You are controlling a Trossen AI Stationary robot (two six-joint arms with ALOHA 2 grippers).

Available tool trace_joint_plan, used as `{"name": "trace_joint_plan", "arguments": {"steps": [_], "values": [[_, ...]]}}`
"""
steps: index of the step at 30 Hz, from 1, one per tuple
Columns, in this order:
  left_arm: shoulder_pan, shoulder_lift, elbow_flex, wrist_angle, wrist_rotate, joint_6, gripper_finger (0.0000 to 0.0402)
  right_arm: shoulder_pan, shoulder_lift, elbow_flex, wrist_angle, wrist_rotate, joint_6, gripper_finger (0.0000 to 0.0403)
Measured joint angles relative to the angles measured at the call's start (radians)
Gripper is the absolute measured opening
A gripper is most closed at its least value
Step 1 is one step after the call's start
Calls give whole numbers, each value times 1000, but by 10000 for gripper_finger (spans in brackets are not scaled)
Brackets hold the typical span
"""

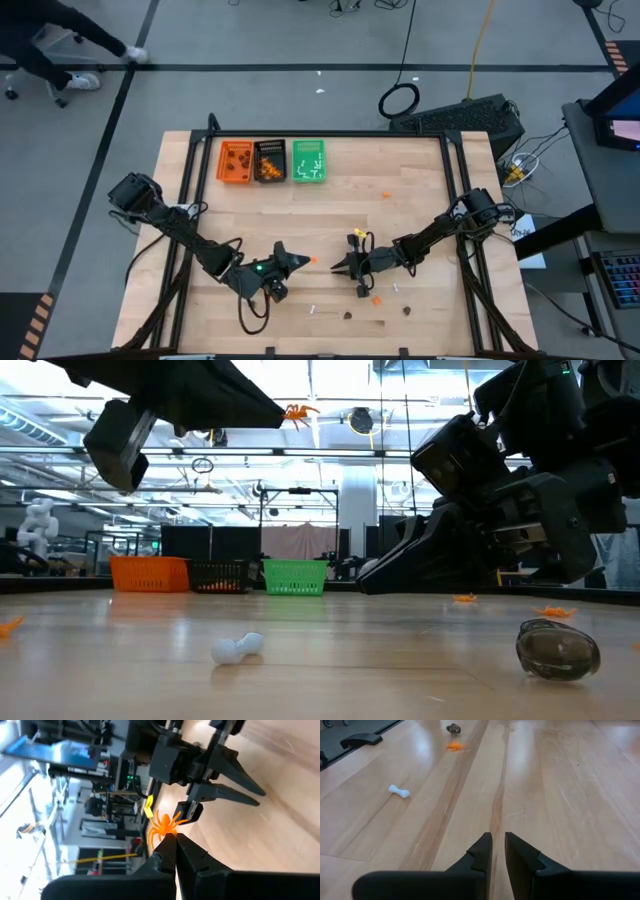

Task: Sort Halloween decoration
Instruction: Put the orange spider toy into the black bin

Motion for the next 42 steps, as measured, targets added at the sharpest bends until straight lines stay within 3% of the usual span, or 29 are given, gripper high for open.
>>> {"name": "trace_joint_plan", "arguments": {"steps": [14,19,25,36,42], "values": [[0,-52,0,38,19,-513,0,0,0,0,0,-1,8,41],[6,-161,0,-98,25,-689,0,0,0,0,0,-3,8,41],[52,-347,1,-384,42,-870,0,0,0,0,0,-4,8,41],[313,-700,0,-836,125,-1088,0,0,0,0,0,-4,1,41],[525,-796,0,-922,303,-1090,0,0,0,0,0,-5,-16,41]]}}
